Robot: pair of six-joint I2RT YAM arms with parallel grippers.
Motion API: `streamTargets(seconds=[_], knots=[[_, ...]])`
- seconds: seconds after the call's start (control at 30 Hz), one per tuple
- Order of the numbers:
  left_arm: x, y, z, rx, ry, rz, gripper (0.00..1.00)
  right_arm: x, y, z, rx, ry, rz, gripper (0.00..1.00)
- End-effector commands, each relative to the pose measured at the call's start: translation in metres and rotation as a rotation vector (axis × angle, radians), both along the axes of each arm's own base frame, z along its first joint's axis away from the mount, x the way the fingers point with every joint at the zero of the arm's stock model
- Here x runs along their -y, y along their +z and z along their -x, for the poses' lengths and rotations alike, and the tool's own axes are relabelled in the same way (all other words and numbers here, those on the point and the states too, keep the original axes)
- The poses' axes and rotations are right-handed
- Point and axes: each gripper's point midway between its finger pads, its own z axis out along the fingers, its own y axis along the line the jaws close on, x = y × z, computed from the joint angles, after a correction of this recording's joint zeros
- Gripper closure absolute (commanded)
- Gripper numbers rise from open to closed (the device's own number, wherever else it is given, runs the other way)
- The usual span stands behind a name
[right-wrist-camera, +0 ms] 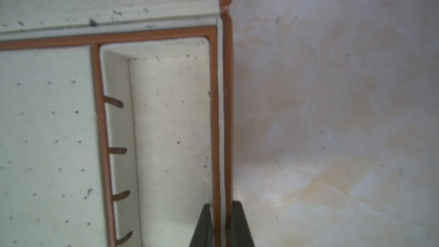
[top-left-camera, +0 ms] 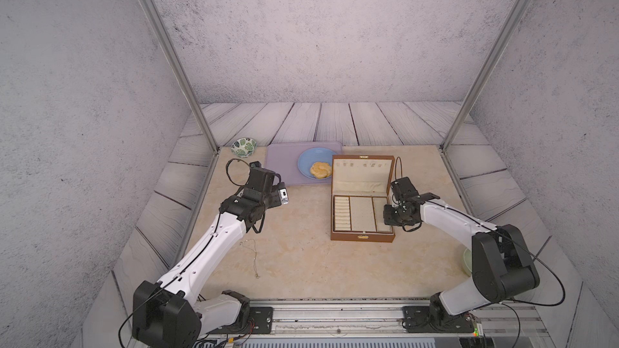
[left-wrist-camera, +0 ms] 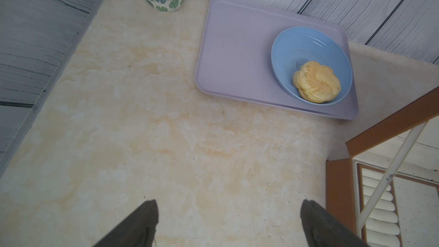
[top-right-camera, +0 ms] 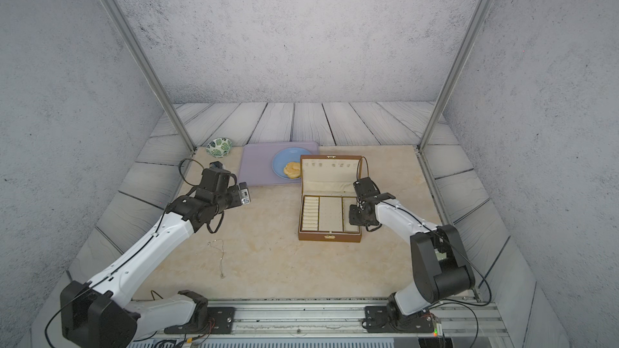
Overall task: Put jewelry chain into jewelry box
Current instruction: Move the jewelry box to the center of the board.
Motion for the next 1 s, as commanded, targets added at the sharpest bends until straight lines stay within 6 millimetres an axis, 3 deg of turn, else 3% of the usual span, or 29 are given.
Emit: streamTargets(seconds=[0.0, 0.47, 0.67, 0.93, 0.97], knots=[[-0.005, -0.007, 0.011, -0.024, 0.019, -0.012, 0.01, -0.028, 0.02, -0.021, 0.077, 0.034, -0.055, 1.0], [-0.011, -0.011, 0.023, -0.041, 0.032, -0.02, 0.0, -0.091, 0.016, -0.024, 0.082, 0.057, -0.063, 1.0], [-0.012, -0.012, 0.024, -0.041, 0.031, -0.022, 0.0, -0.101, 0.013, -0.011, 0.072, 0.034, -0.058, 1.0], [-0.012, -0.016, 0.023, -0.051, 0.03, -0.03, 0.01, -0.105, 0.011, -0.011, 0.062, 0.049, -0.053, 1.0], [-0.012, -0.016, 0.023, -0.053, 0.031, -0.03, 0.01, -0.105, 0.013, -0.012, 0.068, 0.048, -0.05, 0.95]])
